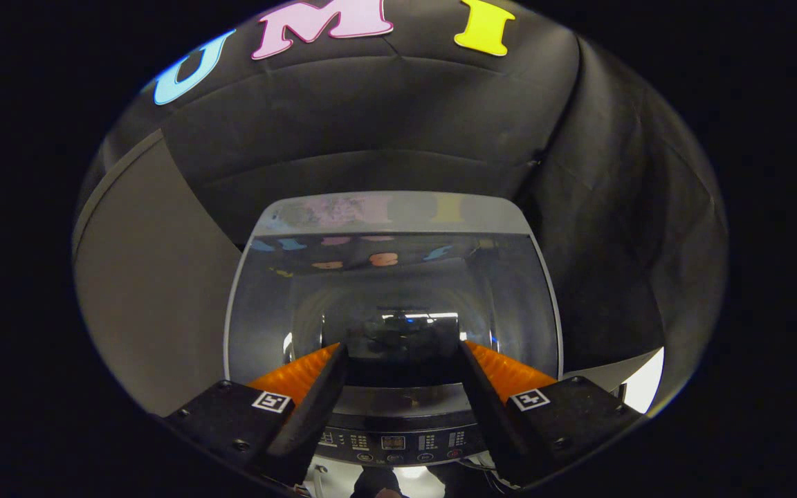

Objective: Put the clothes into the washing machine and then close the washing machine lid.

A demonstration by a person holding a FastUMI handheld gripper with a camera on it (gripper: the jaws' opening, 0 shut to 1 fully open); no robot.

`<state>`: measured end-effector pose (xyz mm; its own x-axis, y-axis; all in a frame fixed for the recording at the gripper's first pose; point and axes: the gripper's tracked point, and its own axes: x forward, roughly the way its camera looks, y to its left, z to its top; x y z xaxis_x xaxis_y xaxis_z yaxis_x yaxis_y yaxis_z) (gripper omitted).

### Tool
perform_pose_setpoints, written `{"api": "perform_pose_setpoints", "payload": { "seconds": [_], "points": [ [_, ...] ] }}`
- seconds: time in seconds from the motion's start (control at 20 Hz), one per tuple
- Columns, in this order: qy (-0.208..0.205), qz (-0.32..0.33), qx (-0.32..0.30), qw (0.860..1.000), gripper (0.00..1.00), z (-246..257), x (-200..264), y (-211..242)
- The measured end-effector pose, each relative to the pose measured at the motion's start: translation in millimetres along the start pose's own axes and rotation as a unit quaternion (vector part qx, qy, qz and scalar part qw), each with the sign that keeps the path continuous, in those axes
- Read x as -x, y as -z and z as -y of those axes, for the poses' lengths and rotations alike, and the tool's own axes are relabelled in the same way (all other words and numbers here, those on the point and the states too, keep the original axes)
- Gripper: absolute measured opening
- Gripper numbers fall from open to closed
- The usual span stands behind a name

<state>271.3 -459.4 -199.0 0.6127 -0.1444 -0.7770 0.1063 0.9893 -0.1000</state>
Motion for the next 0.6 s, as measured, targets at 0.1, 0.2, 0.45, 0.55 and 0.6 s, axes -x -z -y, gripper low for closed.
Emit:
{"api": "perform_pose_setpoints", "payload": {
  "seconds": [0.1, 0.2, 0.45, 0.55, 0.6],
  "points": [
    [-0.001, 0.030, 0.003, 1.000, 0.99, 2.0, 16.5, -17.3],
    [0.001, 0.071, 0.006, 0.997, 0.99, 4.0, 37.7, -39.9],
    [-0.027, 0.188, 0.001, 0.982, 0.99, -2.6, 106.0, -105.9],
    [-0.029, 0.234, -0.002, 0.972, 0.99, 1.0, 137.3, -129.8],
    [-0.029, 0.257, -0.003, 0.966, 0.99, -1.3, 152.5, -140.2]
  ]
}}
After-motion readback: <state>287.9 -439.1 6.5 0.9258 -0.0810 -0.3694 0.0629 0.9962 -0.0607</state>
